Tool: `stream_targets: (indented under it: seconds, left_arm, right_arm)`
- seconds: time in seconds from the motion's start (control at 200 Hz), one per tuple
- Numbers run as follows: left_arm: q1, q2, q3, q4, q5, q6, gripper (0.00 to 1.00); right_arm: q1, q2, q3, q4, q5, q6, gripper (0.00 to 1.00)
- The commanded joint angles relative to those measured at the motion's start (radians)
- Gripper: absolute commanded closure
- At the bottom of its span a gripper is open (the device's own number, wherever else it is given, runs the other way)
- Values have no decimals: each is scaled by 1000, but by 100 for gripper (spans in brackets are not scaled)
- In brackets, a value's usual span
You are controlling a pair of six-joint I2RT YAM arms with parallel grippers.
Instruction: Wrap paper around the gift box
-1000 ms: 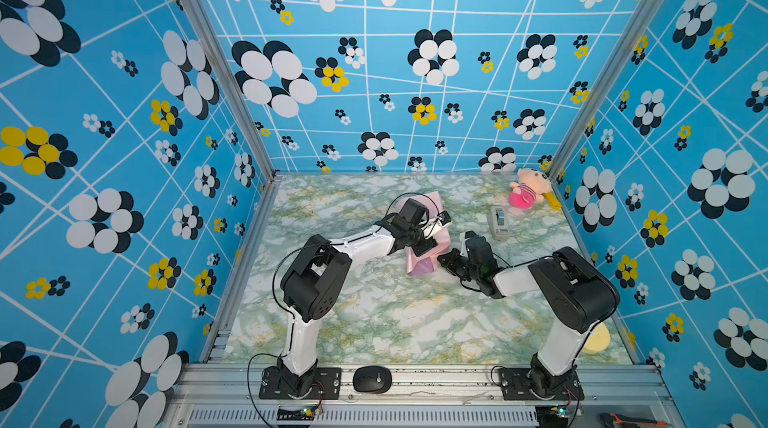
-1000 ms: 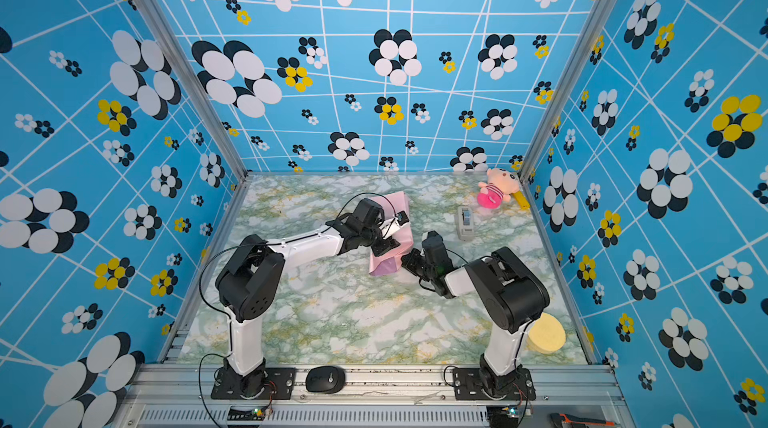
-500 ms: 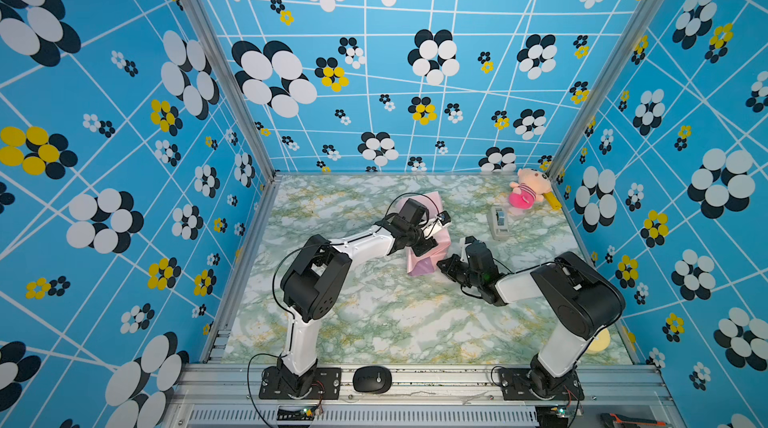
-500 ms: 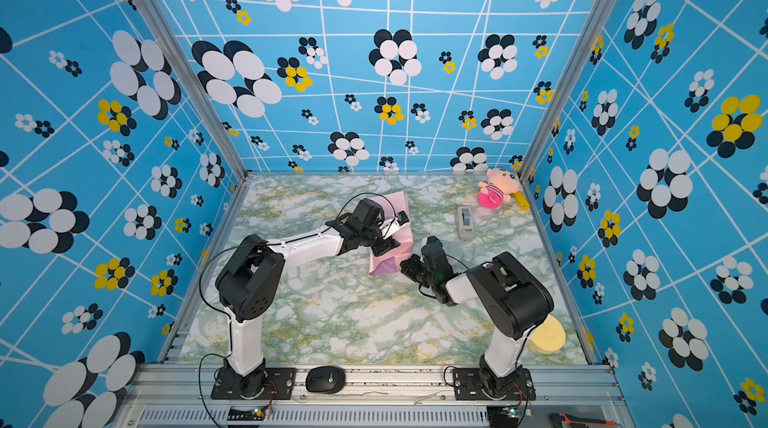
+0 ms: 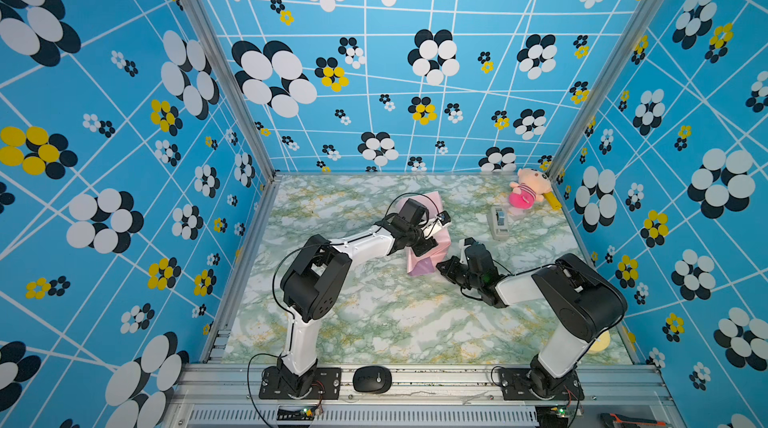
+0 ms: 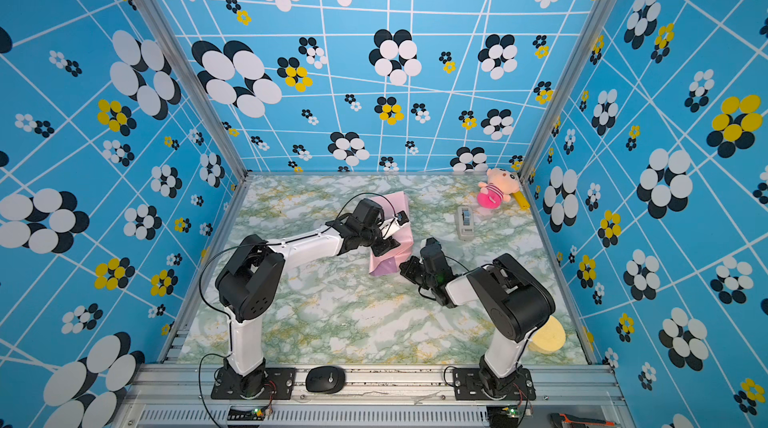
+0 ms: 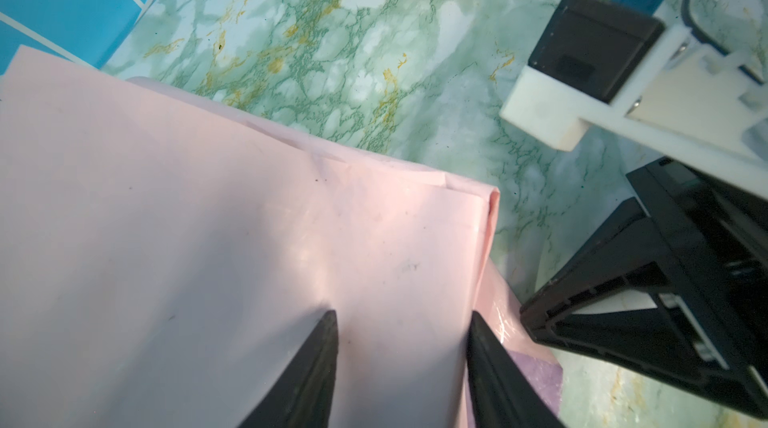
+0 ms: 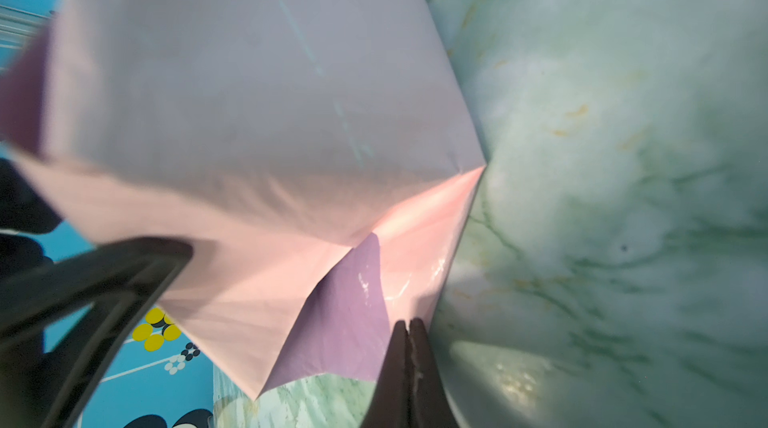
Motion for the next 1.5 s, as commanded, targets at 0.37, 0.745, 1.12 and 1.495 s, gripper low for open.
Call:
stream_targets:
  seconds: [0.37,0.745,1.12,1.495]
  left_arm:
    - [4,30,-35,-92,16,-25,50]
    - [5,27,-38,-94,14,-25,50]
    - [7,26,-42,-92,14,-27,51]
    - [7,29,-38,-92,19,-29,51]
  right_arm:
    - [27,-33,14,-309,-5,-12,100]
    - [16,-6,87,-312,11,-34,100]
    - [-11,-73,101,-307,-17,-60,100]
    - [-99,-109,139,-364,-21,-129,100]
